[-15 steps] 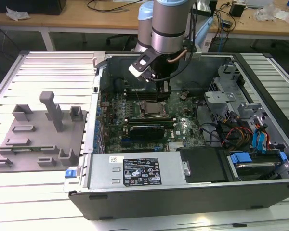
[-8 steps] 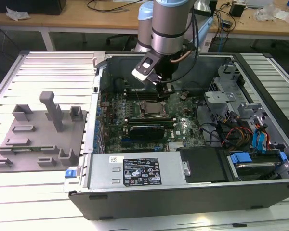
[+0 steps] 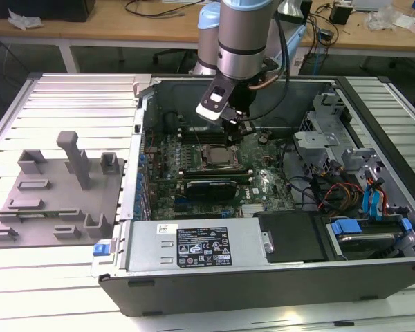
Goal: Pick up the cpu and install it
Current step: 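Close the cpu cover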
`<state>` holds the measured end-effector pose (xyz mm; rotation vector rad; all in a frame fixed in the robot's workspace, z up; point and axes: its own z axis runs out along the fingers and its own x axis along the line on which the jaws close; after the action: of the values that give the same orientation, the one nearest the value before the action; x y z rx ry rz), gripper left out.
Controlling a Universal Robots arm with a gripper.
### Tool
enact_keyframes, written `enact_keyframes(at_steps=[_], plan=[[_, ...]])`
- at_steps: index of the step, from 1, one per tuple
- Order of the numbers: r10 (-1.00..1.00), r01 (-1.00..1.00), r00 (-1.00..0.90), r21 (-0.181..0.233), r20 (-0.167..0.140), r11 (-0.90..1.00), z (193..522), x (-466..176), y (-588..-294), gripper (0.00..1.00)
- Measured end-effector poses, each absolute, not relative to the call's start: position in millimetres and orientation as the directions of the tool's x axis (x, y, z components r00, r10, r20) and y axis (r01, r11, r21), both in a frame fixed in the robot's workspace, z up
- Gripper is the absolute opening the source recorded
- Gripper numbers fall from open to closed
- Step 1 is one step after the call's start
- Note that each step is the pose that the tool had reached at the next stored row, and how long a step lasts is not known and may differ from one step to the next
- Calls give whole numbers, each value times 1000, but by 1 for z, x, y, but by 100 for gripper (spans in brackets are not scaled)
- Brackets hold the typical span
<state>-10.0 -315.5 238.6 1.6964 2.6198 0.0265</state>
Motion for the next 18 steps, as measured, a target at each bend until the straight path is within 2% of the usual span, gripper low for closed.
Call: enact_keyframes(at_steps=[8,18], plan=[[792,791,-611,23,-12,611,237,-10,-316,11],[649,649,-760,23,-12,760,236,-10,-316,11]])
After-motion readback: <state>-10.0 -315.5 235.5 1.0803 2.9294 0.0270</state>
